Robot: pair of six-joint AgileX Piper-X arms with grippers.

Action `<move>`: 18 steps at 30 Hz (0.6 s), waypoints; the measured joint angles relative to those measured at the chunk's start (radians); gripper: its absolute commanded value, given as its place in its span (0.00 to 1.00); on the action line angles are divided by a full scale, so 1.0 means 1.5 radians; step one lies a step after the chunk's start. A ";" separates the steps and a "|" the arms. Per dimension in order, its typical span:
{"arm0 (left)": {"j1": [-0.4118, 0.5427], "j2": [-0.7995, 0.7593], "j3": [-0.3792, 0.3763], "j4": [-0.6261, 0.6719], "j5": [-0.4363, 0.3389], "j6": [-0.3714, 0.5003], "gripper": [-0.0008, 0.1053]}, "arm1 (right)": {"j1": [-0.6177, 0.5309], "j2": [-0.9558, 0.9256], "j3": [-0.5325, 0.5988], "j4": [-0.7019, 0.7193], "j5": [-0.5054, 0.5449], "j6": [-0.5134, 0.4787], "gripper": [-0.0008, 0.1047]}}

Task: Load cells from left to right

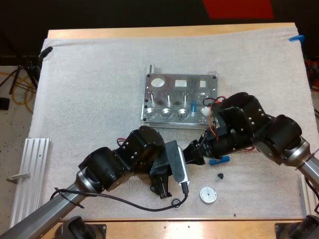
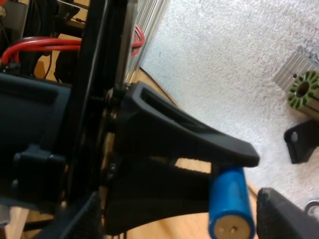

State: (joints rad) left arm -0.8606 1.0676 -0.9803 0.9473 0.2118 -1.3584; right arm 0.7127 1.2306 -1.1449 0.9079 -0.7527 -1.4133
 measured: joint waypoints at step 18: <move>0.000 0.000 -0.002 -0.011 -0.007 -0.002 0.01 | 0.000 0.003 0.004 0.005 0.060 -0.010 0.31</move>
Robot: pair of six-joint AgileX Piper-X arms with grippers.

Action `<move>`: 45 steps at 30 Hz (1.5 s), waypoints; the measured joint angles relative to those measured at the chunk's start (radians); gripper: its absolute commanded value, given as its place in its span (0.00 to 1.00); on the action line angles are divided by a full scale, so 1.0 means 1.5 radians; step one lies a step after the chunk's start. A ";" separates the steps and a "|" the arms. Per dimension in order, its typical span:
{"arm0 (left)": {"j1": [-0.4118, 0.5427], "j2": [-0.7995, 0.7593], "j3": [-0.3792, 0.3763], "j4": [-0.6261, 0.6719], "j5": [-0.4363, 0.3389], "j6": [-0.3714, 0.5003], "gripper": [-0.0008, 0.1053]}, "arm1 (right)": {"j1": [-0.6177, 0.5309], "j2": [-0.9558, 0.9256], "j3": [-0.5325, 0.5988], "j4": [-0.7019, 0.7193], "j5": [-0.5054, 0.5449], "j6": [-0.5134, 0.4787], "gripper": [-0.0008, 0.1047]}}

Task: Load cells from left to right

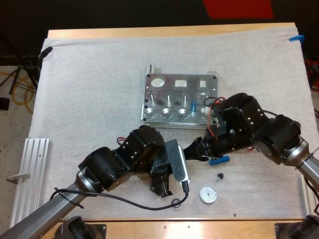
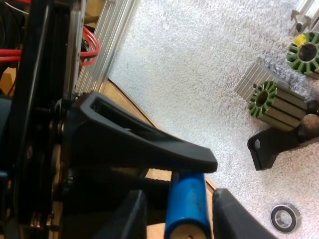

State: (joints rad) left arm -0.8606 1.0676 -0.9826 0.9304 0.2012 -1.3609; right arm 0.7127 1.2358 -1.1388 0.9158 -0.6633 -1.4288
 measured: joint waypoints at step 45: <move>0.000 -0.005 -0.001 -0.039 -0.009 0.000 0.58 | 0.000 0.000 0.000 0.002 0.016 -0.020 0.01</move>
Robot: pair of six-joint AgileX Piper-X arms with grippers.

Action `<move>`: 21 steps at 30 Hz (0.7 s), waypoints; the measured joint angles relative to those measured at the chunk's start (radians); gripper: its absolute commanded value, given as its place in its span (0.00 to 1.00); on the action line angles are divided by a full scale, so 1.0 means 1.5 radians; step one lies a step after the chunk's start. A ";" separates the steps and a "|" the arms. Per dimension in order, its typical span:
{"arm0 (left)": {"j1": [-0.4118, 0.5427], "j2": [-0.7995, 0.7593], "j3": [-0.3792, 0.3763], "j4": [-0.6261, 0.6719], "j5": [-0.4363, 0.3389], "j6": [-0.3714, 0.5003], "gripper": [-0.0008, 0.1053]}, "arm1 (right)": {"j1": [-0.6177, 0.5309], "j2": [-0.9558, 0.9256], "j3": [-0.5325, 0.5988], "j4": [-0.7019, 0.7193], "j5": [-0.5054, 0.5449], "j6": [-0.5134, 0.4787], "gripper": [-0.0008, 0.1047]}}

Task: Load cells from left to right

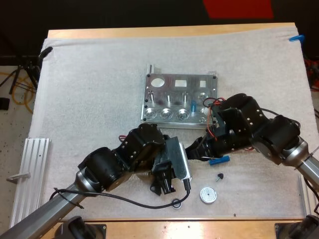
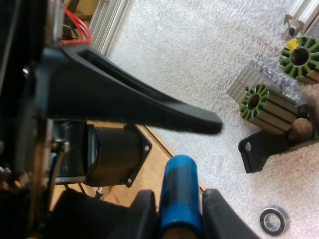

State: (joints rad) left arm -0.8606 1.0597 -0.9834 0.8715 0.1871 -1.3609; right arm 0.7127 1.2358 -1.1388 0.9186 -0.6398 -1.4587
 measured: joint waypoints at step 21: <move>0.000 -0.178 -0.004 0.061 -0.080 -0.145 0.58 | 0.000 0.026 -0.037 0.044 0.238 -0.016 0.01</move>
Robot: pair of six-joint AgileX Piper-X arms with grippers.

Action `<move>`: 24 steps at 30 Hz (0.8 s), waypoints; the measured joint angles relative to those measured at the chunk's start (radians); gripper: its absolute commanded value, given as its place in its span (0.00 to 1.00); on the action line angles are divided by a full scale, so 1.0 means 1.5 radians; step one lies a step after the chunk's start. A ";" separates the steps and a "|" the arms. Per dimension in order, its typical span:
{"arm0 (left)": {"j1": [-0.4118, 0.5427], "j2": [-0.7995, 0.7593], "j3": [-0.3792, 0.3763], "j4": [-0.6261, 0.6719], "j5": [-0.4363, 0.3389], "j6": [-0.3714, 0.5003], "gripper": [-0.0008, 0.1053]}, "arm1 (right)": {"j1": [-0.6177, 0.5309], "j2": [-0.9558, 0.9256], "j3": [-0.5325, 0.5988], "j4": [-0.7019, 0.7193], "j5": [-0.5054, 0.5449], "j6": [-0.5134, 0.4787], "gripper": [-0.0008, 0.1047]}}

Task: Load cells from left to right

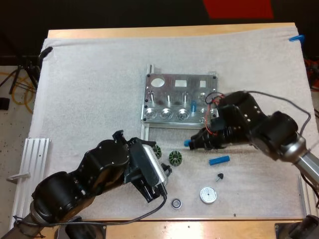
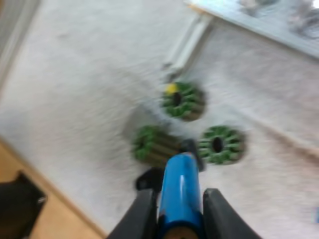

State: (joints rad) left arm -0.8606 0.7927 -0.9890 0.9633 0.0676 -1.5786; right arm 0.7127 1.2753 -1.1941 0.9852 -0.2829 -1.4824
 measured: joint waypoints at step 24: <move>0.000 0.000 0.020 -0.051 -0.071 -0.040 0.58 | -0.063 0.191 -0.179 0.092 0.167 -0.082 0.01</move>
State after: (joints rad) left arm -0.8606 0.7934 -0.9596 0.8870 -0.0387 -1.6392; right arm 0.6183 1.5622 -1.4621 1.1225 -0.0320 -1.6055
